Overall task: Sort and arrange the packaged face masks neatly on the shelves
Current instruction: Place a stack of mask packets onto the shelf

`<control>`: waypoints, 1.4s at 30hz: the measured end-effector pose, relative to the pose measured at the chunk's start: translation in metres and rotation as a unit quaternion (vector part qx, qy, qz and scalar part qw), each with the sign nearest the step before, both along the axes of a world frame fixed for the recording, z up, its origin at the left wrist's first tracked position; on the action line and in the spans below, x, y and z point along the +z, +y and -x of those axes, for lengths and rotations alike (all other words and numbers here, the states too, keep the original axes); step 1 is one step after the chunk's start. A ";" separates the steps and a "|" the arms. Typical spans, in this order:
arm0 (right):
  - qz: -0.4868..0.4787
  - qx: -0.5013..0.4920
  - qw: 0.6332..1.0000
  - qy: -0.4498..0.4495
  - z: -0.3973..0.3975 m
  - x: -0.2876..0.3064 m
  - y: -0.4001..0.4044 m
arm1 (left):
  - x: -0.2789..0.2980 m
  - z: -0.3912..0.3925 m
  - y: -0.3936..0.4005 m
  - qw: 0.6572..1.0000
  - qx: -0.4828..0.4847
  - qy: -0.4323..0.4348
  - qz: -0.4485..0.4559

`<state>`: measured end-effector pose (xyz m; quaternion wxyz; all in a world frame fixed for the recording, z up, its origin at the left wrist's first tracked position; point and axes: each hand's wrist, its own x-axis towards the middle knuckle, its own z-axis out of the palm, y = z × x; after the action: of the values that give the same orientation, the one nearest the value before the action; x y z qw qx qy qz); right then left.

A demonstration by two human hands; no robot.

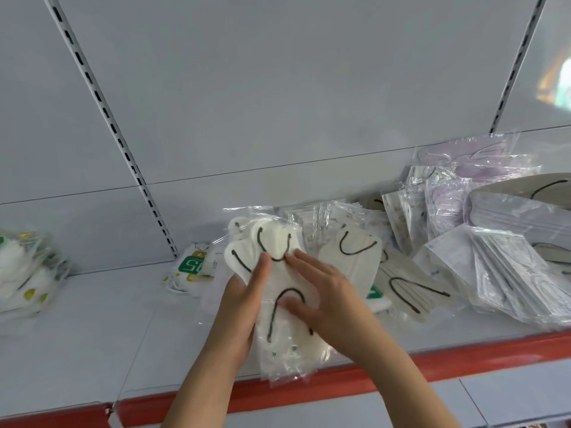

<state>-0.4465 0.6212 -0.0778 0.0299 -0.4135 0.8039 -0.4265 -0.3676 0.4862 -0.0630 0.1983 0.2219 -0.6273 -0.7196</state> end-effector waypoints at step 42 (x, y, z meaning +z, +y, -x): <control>-0.221 -0.228 0.946 0.063 0.073 -0.023 0.007 | -0.013 -0.014 -0.025 0.989 0.139 -0.027 -0.038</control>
<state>-0.5193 0.6284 -0.1007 -0.0283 -0.2287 0.9509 -0.2066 -0.3540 0.4607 -0.0763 0.2705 0.3338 -0.5677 -0.7022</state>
